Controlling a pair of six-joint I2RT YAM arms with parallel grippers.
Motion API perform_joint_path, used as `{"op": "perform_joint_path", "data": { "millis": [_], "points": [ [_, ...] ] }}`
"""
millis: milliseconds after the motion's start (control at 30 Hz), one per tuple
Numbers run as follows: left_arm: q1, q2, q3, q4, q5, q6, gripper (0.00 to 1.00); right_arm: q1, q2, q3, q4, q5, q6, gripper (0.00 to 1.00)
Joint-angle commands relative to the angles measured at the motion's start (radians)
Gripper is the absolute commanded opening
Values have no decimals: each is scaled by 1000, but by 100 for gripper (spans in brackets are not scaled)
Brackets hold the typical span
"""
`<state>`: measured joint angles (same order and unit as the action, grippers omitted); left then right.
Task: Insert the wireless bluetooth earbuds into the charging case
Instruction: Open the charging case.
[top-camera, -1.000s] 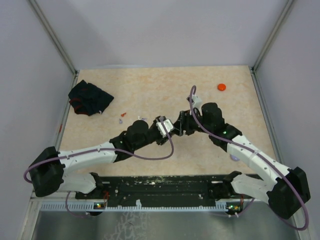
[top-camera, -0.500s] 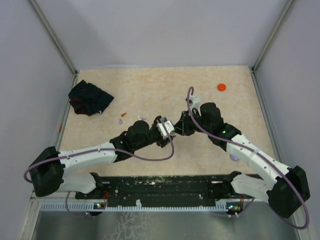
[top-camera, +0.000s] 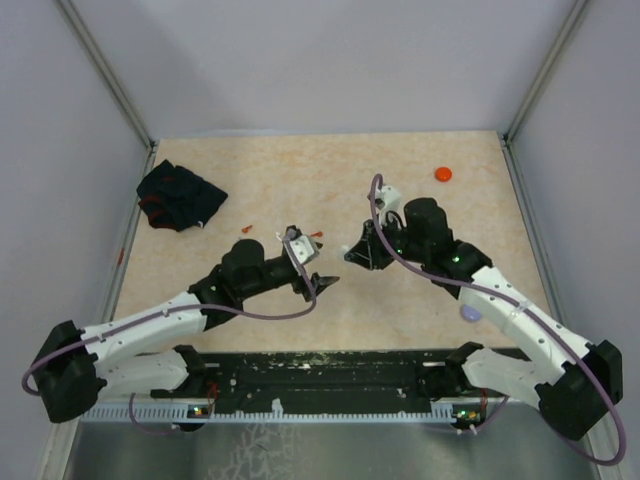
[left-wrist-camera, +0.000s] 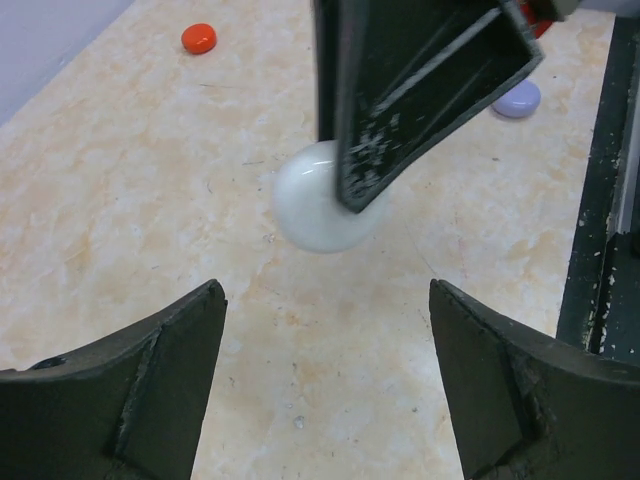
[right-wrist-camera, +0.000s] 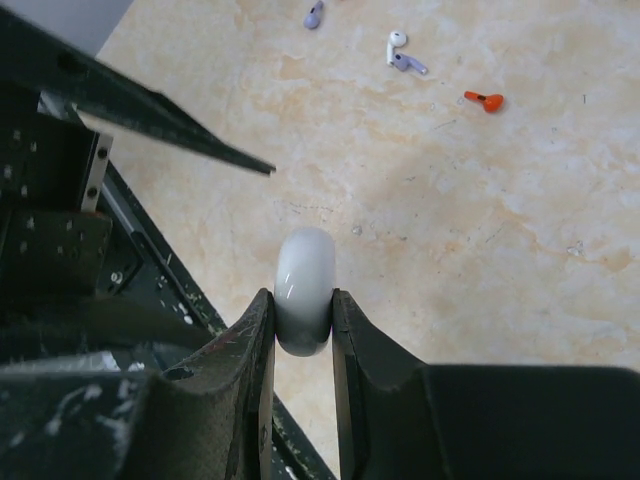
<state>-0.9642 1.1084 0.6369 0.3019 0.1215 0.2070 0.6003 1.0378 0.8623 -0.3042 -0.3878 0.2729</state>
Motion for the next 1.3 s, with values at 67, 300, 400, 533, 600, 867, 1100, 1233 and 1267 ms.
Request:
{"op": "perform_joint_path", "data": {
  "millis": [67,300,400,533,600,867,1100,1233,1267],
  "points": [
    [202,-98,-84,130,434,-171,85,9,-51,72,-35,-115,-139,1],
    [251,-100,-71,164,591,-234,79,9,-62,95,-54,-253,-236,1],
    [270,-77,-57,180,650,-269,75,9,-66,91,-40,-319,-260,1],
    [274,-34,-24,174,710,-304,73,13,-70,82,-24,-368,-286,1],
    [274,-11,-10,179,732,-321,71,21,-69,79,-22,-386,-306,1],
    [274,45,35,161,789,-356,57,48,-50,90,-35,-388,-355,0],
    [274,64,50,151,825,-363,48,58,-40,95,-32,-386,-362,0],
    [274,80,59,139,838,-367,47,63,-36,95,-30,-387,-363,0],
    [274,84,59,136,838,-365,47,66,-35,94,-25,-386,-362,0]
  ]
}}
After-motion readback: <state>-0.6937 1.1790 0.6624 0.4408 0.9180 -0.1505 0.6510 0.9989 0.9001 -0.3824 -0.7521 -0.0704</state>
